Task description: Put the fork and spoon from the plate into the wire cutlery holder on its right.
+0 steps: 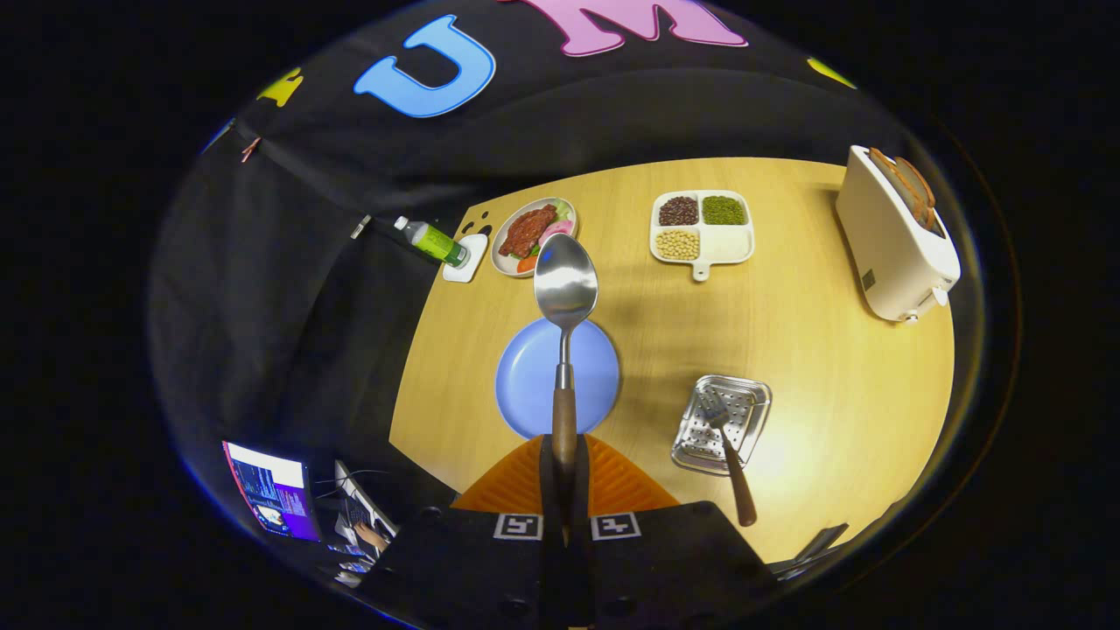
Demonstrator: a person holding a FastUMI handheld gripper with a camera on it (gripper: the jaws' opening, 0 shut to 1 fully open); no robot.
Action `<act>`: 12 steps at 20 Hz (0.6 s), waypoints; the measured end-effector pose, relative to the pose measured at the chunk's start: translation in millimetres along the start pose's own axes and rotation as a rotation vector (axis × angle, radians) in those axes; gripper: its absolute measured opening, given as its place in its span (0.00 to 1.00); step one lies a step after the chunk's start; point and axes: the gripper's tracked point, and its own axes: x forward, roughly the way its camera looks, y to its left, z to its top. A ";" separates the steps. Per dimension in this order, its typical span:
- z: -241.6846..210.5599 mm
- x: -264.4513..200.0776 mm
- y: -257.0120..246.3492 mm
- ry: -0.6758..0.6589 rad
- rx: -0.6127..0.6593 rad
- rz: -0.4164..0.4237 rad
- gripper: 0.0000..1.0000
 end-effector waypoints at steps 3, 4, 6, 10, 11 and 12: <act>-3.8 -4.6 -31.5 0.022 0.001 -0.058 0.05; -8.7 -4.9 -42.5 0.042 -0.001 -0.081 0.06; -22.1 -6.8 -63.2 0.095 -0.005 -0.117 0.05; -55.0 -10.7 -91.7 0.266 -0.036 -0.146 0.05; -61.7 -13.0 -95.7 0.308 -0.049 -0.145 0.05; -66.1 -13.3 -99.1 0.344 -0.055 -0.145 0.05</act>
